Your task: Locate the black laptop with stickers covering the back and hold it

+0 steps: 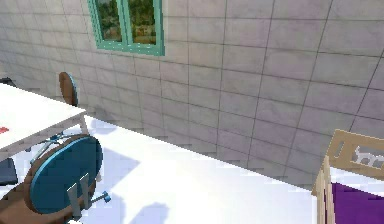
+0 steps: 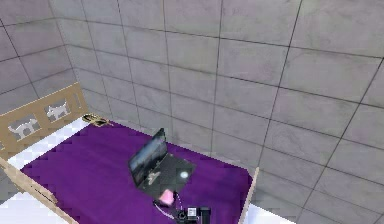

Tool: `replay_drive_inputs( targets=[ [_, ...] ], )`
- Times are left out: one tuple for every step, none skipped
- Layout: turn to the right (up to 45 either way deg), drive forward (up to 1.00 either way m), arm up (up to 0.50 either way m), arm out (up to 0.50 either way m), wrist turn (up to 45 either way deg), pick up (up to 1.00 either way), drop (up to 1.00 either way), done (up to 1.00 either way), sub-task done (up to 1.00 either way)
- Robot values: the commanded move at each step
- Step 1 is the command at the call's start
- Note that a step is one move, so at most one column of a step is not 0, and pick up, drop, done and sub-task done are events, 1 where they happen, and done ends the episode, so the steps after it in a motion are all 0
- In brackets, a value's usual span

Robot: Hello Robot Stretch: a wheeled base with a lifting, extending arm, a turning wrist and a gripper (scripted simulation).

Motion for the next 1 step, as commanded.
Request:
replay_drive_inputs(
  targets=[
    [0.0,0.0,0.0,0.0,0.0,0.0,0.0,1.0,0.0]
  ],
)
